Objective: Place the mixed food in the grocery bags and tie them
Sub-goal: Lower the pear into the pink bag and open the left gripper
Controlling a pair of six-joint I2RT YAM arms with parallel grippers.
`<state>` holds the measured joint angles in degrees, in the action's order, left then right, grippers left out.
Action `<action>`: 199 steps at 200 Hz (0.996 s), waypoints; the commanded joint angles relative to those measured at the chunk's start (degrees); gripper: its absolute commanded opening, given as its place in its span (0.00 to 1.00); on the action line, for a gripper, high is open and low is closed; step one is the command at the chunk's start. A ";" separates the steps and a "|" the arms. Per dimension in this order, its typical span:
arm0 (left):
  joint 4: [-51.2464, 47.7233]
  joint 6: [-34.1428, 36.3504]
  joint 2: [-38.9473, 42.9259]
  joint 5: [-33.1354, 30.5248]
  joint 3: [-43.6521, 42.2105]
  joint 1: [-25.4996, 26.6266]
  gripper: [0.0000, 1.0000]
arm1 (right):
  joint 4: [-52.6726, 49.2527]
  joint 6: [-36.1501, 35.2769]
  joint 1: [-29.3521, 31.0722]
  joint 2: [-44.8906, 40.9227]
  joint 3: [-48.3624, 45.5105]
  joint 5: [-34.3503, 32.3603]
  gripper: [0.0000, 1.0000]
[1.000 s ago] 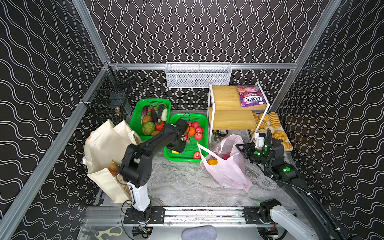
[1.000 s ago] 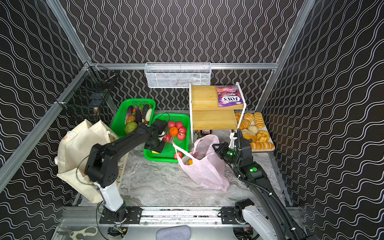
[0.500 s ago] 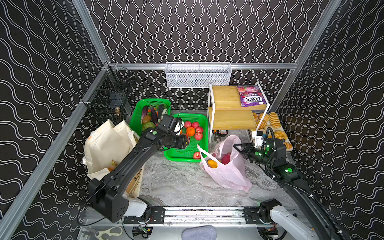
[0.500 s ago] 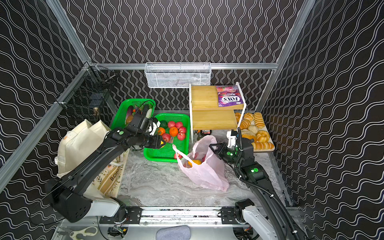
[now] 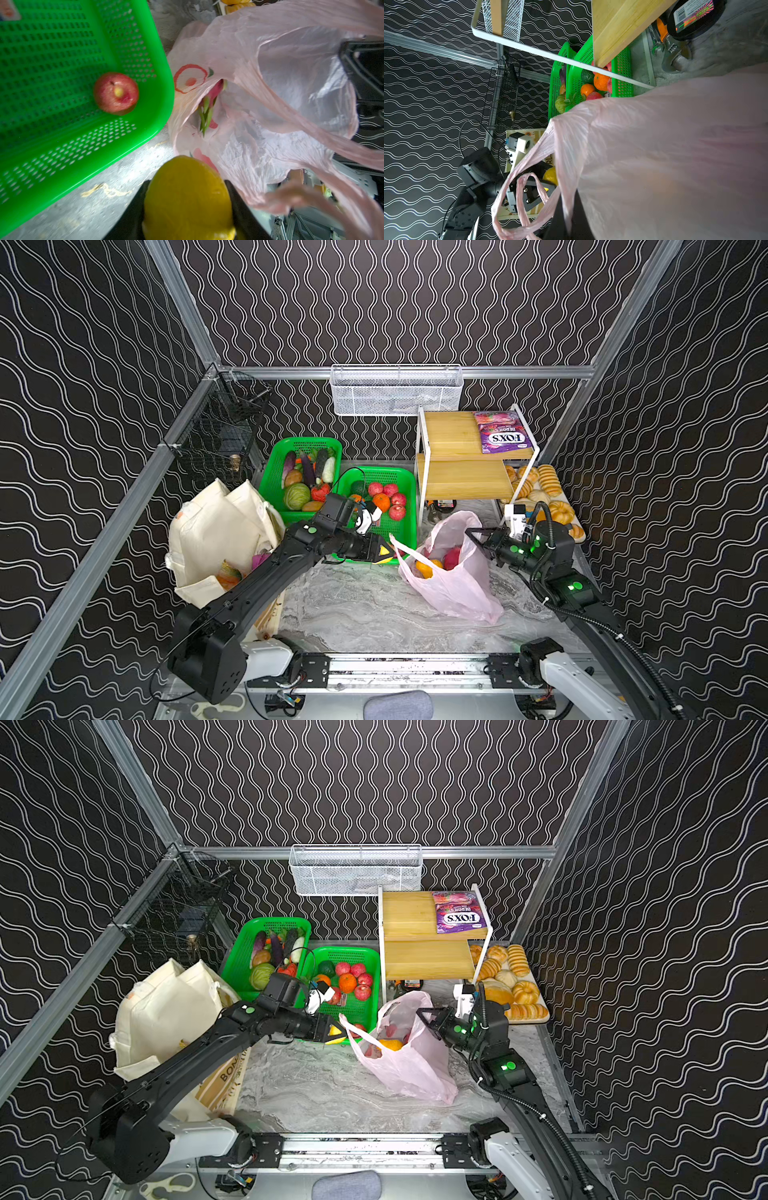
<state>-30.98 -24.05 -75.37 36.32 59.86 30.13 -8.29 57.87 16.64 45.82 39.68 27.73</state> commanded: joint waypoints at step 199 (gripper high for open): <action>43.33 -20.51 -12.83 5.63 -3.69 13.97 0.53 | 13.07 7.28 0.00 0.73 -3.10 0.92 0.06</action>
<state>4.34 -42.24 -87.83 42.06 55.48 44.01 0.73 62.33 16.67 46.83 37.21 30.44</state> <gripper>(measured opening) 0.527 0.060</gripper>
